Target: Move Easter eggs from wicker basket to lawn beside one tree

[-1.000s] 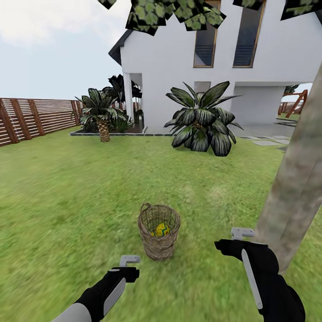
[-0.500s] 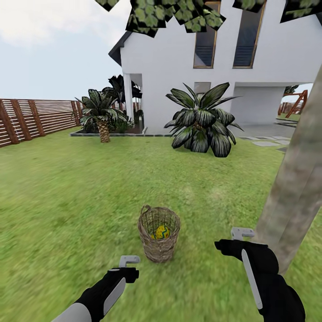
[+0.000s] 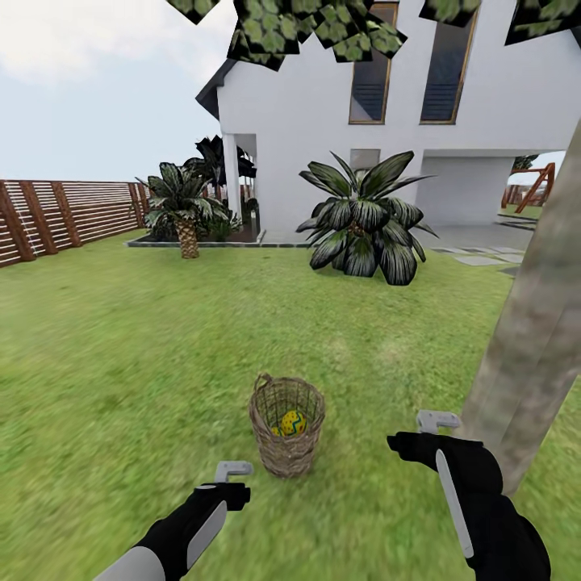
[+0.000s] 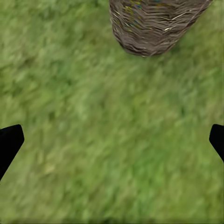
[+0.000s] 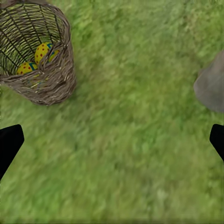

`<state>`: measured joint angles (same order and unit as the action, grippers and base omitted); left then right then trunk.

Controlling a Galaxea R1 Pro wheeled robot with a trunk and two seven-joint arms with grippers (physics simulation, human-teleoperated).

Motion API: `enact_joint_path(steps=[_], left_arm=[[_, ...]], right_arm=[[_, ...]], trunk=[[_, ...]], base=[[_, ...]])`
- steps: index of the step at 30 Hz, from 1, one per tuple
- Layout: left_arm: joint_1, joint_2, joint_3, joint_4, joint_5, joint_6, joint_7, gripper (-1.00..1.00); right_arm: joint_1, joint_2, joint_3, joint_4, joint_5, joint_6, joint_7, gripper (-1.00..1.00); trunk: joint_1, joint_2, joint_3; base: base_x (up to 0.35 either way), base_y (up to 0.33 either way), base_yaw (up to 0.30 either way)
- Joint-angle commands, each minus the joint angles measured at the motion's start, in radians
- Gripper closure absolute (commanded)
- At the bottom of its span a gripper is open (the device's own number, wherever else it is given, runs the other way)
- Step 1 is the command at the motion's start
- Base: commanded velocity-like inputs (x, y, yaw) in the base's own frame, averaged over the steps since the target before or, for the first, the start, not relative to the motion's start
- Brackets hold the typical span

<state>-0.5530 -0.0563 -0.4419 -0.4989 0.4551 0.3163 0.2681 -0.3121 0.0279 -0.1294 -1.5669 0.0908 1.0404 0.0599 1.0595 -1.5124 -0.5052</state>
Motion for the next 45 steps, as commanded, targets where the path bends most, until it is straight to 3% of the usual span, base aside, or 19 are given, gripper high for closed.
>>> enact_joint_path(steps=[1, 37, 45], left_arm=[[-0.001, 0.001, -0.008, -0.002, 0.011, 0.003, 0.009, -1.00], [-0.001, 0.002, -0.007, -0.002, 0.011, 0.004, 0.009, -1.00], [-0.001, 0.003, -0.008, -0.006, 0.009, 0.003, 0.009, -1.00]], right_arm=[[-0.001, 0.001, -0.001, -0.001, 0.009, 0.004, 0.006, -1.00], [-0.001, 0.001, -0.001, -0.001, 0.009, 0.004, 0.006, -1.00], [-0.001, 0.001, 0.000, -0.001, 0.009, 0.004, 0.006, -1.00]], trunk=[[-0.004, 0.007, 0.002], [-0.142, 0.259, 0.115], [-0.142, 0.259, 0.115]], base=[[0.000, 0.000, 0.000], [0.000, 0.000, 0.000], [0.001, 0.000, 0.000]])
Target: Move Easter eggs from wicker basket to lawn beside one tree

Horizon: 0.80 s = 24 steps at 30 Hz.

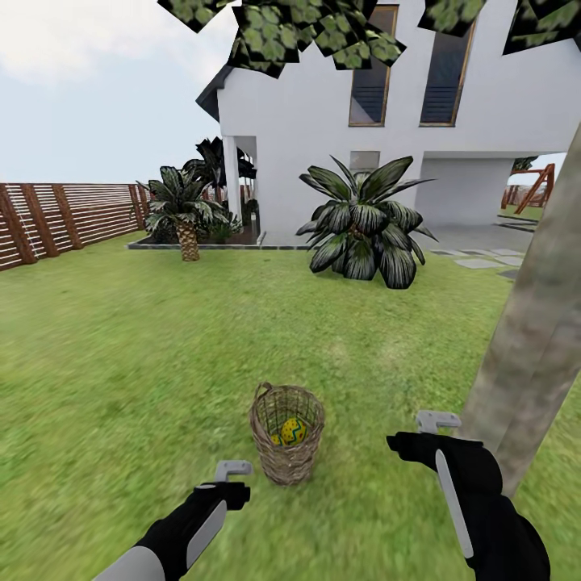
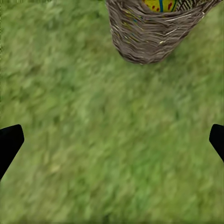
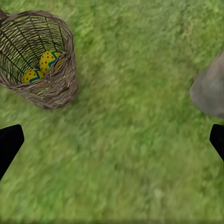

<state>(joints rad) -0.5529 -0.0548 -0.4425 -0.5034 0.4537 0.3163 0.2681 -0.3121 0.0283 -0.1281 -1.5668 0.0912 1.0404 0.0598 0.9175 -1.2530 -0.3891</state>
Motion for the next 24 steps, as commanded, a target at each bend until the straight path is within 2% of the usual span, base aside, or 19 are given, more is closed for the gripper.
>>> enact_joint_path(steps=[1, 11, 18, 24], left_arm=[[-0.001, 0.001, -0.008, -0.004, 0.010, 0.003, 0.009, -1.00], [-0.001, 0.002, -0.007, -0.007, 0.011, 0.003, 0.009, -1.00], [-0.001, 0.002, -0.007, -0.007, 0.011, 0.004, 0.008, -1.00], [-0.001, 0.002, -0.007, -0.007, 0.011, 0.004, 0.008, -1.00]], right_arm=[[-0.001, 0.001, -0.001, -0.001, 0.009, 0.004, 0.006, -1.00], [-0.001, 0.001, 0.000, -0.001, 0.009, 0.004, 0.006, -1.00], [-0.001, 0.001, 0.001, -0.001, 0.009, 0.004, 0.006, -1.00], [-0.001, 0.001, 0.001, -0.001, 0.009, 0.004, 0.006, -1.00]], trunk=[[0.000, -0.001, -0.001], [0.000, -0.001, -0.001], [0.000, -0.001, 0.001], [0.000, -0.001, 0.005]], base=[[0.046, 0.011, 0.000], [0.179, 0.128, -0.021], [0.215, 0.247, -0.204], [0.078, 0.302, -0.260]])
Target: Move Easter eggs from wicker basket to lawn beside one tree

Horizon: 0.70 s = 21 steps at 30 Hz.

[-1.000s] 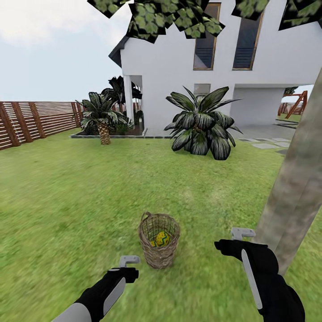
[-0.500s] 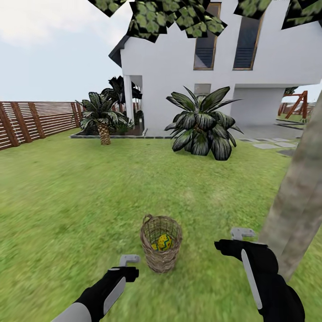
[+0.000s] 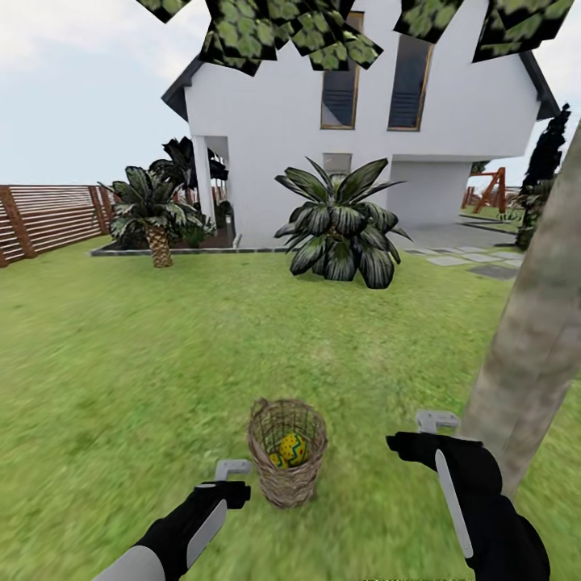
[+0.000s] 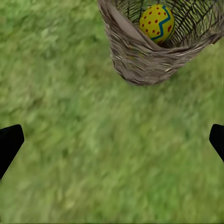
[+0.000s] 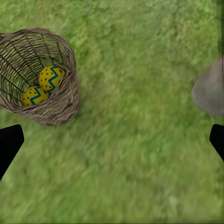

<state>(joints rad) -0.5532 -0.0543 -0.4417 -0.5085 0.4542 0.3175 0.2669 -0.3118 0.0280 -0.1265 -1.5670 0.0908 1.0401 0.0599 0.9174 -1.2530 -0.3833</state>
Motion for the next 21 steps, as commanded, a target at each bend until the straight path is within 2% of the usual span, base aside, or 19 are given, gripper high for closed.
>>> enact_joint_path(steps=[1, 21], left_arm=[[-0.001, 0.001, -0.008, -0.002, 0.011, 0.003, 0.009, -1.00], [-0.001, 0.002, -0.008, -0.002, 0.011, 0.003, 0.009, -1.00]], right_arm=[[-0.001, 0.001, -0.001, -0.001, 0.009, 0.005, 0.006, -1.00], [-0.001, 0.001, -0.002, -0.001, 0.009, 0.005, 0.007, -1.00]], trunk=[[0.000, -0.001, -0.001], [0.000, -0.001, 0.013]], base=[[0.031, 0.315, -0.268], [0.006, 0.322, -0.271]])
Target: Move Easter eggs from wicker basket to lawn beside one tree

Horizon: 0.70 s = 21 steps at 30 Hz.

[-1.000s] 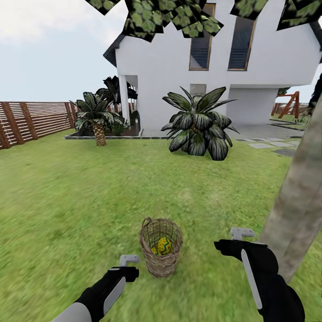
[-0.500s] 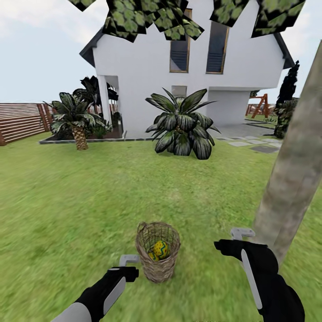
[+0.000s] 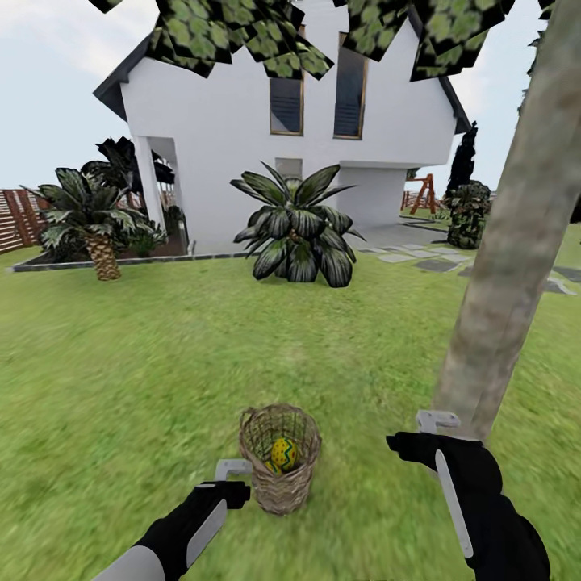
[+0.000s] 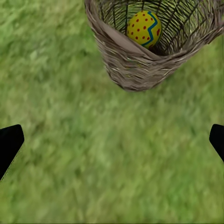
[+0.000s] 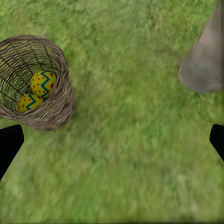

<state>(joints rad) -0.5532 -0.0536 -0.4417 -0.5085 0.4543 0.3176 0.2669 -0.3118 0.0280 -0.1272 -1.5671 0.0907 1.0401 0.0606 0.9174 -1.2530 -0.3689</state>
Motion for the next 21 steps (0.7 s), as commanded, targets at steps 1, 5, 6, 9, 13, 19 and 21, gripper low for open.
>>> enact_joint_path(steps=[1, 5, 6, 9, 13, 19, 21], left_arm=[[-0.001, 0.001, -0.008, -0.002, 0.011, 0.003, 0.009, -1.00], [-0.001, 0.001, -0.008, -0.002, 0.011, 0.003, 0.009, -1.00], [-0.001, 0.001, -0.008, -0.002, 0.011, 0.003, 0.009, -1.00], [-0.001, 0.001, -0.009, -0.002, 0.011, 0.003, 0.009, -1.00], [-0.001, 0.001, -0.009, -0.002, 0.011, 0.002, 0.007, -1.00], [-0.001, 0.001, -0.009, -0.002, 0.011, 0.002, 0.006, -1.00], [-0.001, 0.001, -0.009, -0.002, 0.011, 0.002, 0.006, -1.00]], right_arm=[[-0.001, 0.001, -0.001, -0.001, 0.009, 0.005, 0.006, -1.00], [-0.001, 0.001, -0.001, -0.001, 0.009, 0.005, 0.007, -1.00], [-0.001, 0.001, -0.001, -0.001, 0.009, 0.005, 0.006, -1.00], [-0.001, 0.001, -0.001, -0.001, 0.009, 0.005, 0.006, -1.00], [-0.001, 0.001, -0.001, -0.001, 0.009, 0.005, 0.007, -1.00], [-0.001, 0.001, -0.001, -0.001, 0.009, 0.005, 0.010, -1.00], [-0.001, 0.001, -0.001, -0.001, 0.009, 0.005, 0.010, -1.00]], trunk=[[0.000, -0.001, 0.000], [0.000, -0.001, 0.003], [0.000, -0.001, 0.004], [0.000, -0.001, 0.006], [0.000, -0.001, 0.010], [0.000, -0.001, 0.015], [0.000, -0.001, 0.017]], base=[[0.030, 0.323, -0.269], [0.067, 0.323, -0.268], [0.097, 0.323, -0.267], [0.116, 0.322, -0.266], [0.153, 0.314, -0.263], [0.176, 0.308, -0.257], [0.179, 0.306, -0.255]])
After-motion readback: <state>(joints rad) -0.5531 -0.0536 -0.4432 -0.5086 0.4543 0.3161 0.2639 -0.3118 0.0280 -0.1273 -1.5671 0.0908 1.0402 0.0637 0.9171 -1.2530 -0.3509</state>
